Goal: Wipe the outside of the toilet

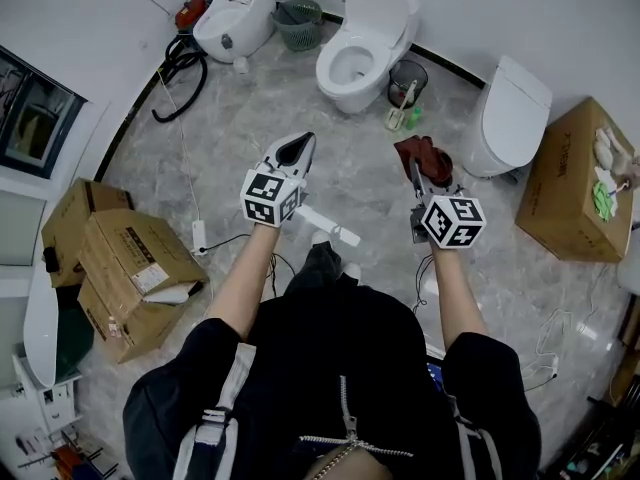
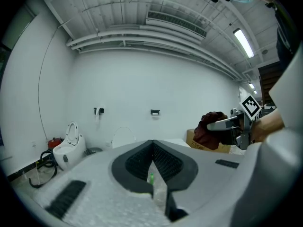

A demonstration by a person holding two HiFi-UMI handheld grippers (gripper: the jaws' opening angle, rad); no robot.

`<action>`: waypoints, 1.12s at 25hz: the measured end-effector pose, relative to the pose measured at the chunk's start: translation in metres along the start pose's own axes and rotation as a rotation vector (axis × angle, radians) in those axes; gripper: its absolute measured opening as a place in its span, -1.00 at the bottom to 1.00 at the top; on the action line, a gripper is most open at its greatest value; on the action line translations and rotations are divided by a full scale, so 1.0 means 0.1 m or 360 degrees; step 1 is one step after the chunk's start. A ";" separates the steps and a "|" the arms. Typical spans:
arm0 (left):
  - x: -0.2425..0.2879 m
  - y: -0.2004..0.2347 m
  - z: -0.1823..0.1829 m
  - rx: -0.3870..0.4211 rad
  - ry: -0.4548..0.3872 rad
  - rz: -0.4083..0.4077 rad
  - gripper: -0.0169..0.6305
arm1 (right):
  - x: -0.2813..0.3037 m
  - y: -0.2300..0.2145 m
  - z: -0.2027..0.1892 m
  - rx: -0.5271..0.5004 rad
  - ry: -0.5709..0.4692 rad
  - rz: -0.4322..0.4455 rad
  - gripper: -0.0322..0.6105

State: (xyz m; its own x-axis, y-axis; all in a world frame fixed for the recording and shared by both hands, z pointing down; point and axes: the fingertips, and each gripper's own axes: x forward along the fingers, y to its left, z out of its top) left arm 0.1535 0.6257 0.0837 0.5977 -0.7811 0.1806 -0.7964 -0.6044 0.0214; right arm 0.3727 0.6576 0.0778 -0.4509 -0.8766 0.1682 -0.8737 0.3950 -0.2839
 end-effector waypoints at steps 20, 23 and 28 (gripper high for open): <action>1.38 1.07 -0.08 -0.0091 0.0013 -0.0088 -0.92 | 1.60 -0.53 0.11 0.0012 0.0123 -0.0043 -0.62; 1.70 1.36 -0.11 -0.0107 0.0037 -0.0120 -0.92 | 2.00 -0.64 0.14 0.0014 0.0166 -0.0071 -0.62; 2.18 1.73 -0.15 -0.0104 0.0075 -0.0151 -0.92 | 2.51 -0.84 0.20 0.0024 0.0206 -0.0104 -0.62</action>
State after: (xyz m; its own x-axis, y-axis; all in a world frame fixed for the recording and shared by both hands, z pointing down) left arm 0.1450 0.3529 0.1415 0.6670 -0.7117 0.2205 -0.7416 -0.6626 0.1045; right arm 0.3369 0.3992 0.1251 -0.4137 -0.8571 0.3071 -0.8996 0.3331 -0.2823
